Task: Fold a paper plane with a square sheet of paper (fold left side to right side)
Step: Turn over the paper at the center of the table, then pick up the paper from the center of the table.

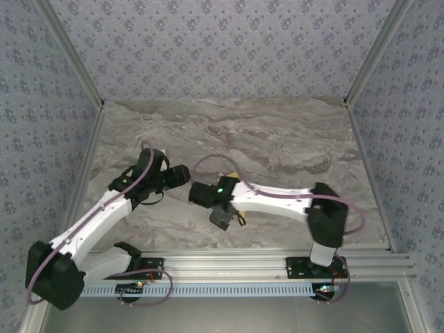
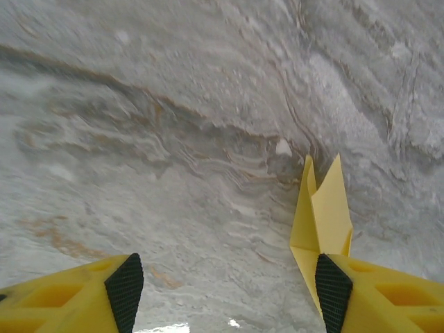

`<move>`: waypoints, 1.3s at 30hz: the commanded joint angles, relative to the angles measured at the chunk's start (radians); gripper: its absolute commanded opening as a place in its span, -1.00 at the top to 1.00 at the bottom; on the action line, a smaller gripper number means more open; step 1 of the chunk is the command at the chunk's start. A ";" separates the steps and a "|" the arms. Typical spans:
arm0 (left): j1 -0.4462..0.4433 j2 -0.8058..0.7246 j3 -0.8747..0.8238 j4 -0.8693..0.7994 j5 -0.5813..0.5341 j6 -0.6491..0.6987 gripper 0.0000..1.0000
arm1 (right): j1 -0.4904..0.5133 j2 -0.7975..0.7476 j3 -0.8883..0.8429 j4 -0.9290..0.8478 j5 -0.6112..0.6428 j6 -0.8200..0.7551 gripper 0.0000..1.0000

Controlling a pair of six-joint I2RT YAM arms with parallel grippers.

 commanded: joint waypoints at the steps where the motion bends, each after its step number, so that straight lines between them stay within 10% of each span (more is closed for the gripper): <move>1: -0.011 0.065 -0.043 0.208 0.161 -0.063 -0.38 | -0.057 -0.169 -0.093 0.135 -0.128 0.005 -0.77; 12: -0.170 0.407 -0.011 0.546 0.265 -0.177 -0.37 | -0.523 -0.731 -0.629 0.769 -0.533 0.206 -1.00; 22: -0.201 0.612 0.083 0.627 0.304 -0.196 -0.27 | -0.672 -0.842 -0.854 0.931 -0.610 0.310 -1.00; 33: -0.189 0.708 0.185 0.593 0.327 -0.143 0.63 | -0.762 -0.834 -0.946 1.073 -0.574 0.248 -1.00; 39: -0.152 0.664 0.190 0.587 0.385 -0.092 0.90 | -0.991 -0.674 -0.939 1.179 -0.952 0.295 -1.00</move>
